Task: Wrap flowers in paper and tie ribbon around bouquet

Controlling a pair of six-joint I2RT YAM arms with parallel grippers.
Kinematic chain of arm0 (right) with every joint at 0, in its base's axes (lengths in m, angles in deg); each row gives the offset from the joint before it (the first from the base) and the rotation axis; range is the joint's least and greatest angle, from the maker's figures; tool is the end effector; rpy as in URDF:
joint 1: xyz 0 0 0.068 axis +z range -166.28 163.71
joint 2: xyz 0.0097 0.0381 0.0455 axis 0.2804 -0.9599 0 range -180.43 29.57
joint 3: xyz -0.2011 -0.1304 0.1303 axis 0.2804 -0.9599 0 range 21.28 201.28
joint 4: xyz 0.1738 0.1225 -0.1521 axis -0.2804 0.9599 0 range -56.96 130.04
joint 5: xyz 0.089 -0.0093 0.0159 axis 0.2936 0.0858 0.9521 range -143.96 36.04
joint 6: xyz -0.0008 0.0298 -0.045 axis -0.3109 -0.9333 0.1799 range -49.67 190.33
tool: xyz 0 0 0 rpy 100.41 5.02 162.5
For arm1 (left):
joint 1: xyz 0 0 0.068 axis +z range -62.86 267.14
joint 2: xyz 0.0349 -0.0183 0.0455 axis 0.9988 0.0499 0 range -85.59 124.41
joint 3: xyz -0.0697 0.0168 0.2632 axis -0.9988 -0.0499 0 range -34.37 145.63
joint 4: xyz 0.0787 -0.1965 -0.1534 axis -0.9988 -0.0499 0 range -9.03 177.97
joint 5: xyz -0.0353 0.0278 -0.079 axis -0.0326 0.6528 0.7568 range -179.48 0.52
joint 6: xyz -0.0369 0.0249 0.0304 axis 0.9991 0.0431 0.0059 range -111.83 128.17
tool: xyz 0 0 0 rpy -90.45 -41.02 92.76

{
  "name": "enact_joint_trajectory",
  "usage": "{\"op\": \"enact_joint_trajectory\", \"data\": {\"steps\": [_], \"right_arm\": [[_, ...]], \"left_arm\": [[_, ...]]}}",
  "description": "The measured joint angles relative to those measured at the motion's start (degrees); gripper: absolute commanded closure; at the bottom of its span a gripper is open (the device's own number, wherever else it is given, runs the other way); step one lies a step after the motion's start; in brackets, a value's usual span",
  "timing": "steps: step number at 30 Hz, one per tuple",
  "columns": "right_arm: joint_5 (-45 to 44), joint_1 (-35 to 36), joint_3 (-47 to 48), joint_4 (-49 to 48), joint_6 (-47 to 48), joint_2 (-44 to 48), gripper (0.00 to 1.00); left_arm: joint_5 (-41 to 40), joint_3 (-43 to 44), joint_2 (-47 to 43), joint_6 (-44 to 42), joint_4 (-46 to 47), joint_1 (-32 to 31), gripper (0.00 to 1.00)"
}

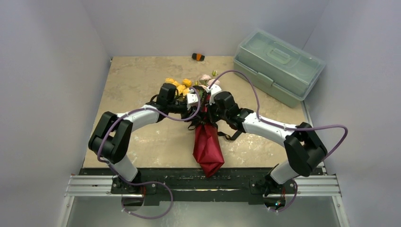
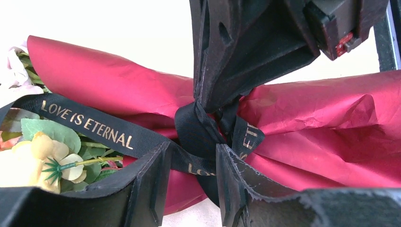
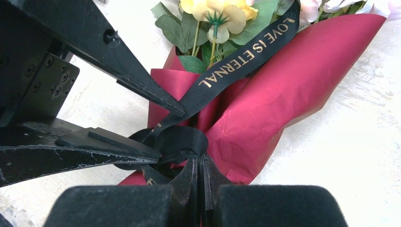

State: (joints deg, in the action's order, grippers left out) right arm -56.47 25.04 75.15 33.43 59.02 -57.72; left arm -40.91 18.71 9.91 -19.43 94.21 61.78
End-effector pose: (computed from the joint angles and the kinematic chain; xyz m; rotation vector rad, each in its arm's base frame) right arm 0.2534 0.2208 0.2313 -0.5448 2.1316 0.4775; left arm 0.3007 -0.1720 0.1977 1.3262 1.6158 -0.8990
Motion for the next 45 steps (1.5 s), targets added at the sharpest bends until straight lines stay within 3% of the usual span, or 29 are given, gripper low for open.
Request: {"op": "enact_joint_trajectory", "data": {"steps": [5, 7, 11, 20, 29, 40, 45], "right_arm": [[0.59, -0.15, 0.02, -0.04, 0.35, -0.96, 1.00], [0.61, -0.15, 0.11, -0.04, 0.44, -1.25, 1.00], [0.57, -0.20, 0.59, 0.07, 0.39, -1.84, 1.00], [-0.04, -0.52, 1.75, 0.44, -0.83, -2.38, 1.00], [-0.61, -0.57, 1.75, 0.46, -2.01, -2.34, 1.00], [-1.46, -0.79, 0.33, 0.52, -2.71, -1.60, 1.00], [-2.10, -1.01, 0.00, 0.52, -2.91, -1.14, 1.00]], "left_arm": [[-0.42, 0.04, -0.37, 3.04, 1.09, 0.13, 0.46], [-0.55, 0.17, -1.14, 4.48, 1.60, 0.17, 0.34], [-0.66, 1.62, -3.72, 5.09, 0.31, 0.31, 0.31], [-2.29, 2.40, -6.58, 4.66, -2.34, 2.03, 0.31], [-2.62, 2.43, -2.45, 11.23, 5.42, 0.85, 0.31], [-2.34, 3.76, 4.15, 13.97, 10.88, -2.47, 0.44], [-2.56, 4.24, 5.09, 12.48, 9.62, -2.58, 0.45]]}}
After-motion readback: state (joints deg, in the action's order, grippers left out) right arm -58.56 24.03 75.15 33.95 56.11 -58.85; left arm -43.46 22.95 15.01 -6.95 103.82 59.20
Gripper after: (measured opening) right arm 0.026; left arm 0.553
